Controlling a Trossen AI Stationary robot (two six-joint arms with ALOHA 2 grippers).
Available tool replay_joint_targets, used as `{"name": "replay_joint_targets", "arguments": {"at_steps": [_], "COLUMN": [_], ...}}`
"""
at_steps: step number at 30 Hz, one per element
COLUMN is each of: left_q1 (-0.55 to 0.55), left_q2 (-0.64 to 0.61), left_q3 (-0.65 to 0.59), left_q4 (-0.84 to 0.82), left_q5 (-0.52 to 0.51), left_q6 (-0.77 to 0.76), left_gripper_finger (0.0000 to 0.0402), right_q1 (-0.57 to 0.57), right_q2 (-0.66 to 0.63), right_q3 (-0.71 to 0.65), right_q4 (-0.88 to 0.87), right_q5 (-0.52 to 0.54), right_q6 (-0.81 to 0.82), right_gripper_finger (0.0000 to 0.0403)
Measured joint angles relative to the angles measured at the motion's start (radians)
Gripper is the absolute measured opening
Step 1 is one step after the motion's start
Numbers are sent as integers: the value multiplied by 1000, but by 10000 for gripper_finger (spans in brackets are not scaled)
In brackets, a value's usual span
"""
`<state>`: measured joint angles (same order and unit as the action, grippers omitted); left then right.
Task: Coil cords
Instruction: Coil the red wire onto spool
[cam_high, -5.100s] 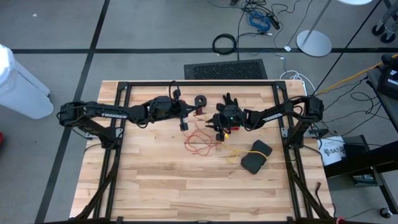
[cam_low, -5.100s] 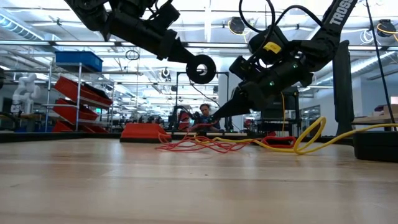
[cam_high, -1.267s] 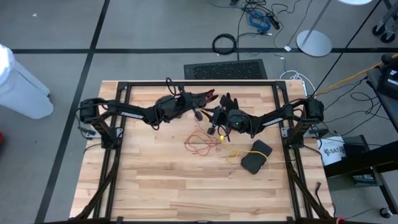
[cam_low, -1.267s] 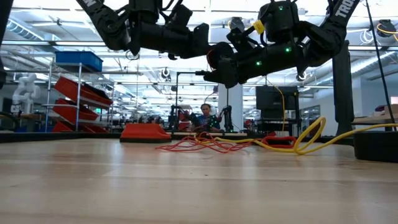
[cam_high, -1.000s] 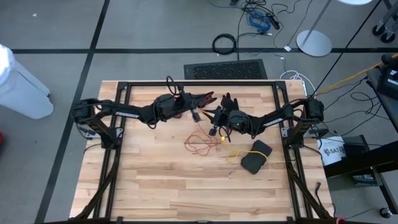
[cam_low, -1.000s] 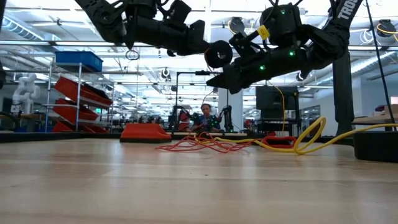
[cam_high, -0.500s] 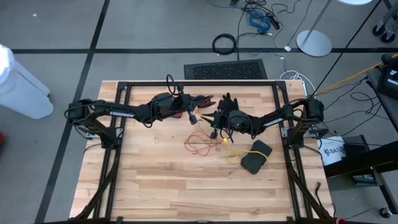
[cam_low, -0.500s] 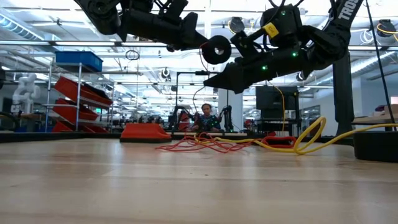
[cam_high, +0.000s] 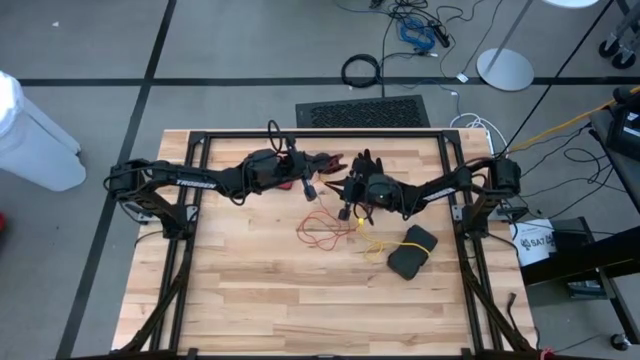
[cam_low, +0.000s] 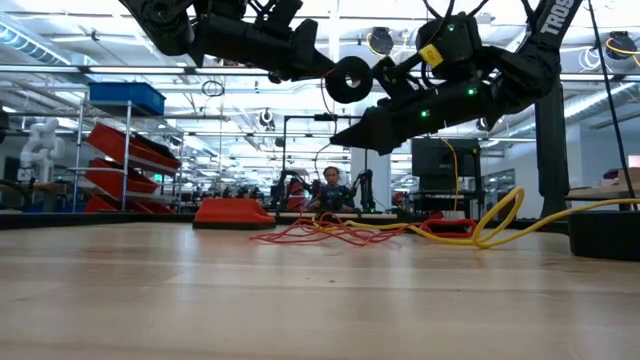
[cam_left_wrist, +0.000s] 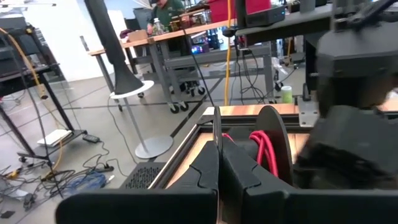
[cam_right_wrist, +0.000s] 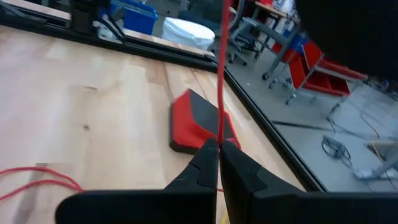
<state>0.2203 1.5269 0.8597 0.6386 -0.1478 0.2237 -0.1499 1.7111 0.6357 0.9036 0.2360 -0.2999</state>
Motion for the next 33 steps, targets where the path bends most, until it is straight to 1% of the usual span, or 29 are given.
{"name": "replay_joint_targets", "arguments": {"at_steps": [6,9,15,17,23,28,31,33], "left_q1": [0,0,-1,-1,-2,-3,-3,-6], "left_q2": [-1,-20,-81,-107,-158,-153,-131,-113], "left_q3": [0,-2,-2,-2,-1,-1,-1,-1], "left_q4": [-10,-59,-193,-250,-430,-552,-584,-575], "left_q5": [39,43,47,72,76,17,-33,-69], "left_q6": [0,2,26,32,85,131,158,179], "left_gripper_finger": [0,0,0,0,0,0,0,0], "right_q1": [-34,-46,-61,-64,-67,-67,-66,-65], "right_q2": [0,0,0,0,0,0,0,0], "right_q3": [0,0,0,0,0,0,0,0], "right_q4": [-48,-81,-108,-120,-132,-134,-130,-123], "right_q5": [5,40,76,101,111,109,98,78], "right_q6": [48,62,69,71,72,91,107,117], "right_gripper_finger": [1,1,0,0,0,0,0,0]}}
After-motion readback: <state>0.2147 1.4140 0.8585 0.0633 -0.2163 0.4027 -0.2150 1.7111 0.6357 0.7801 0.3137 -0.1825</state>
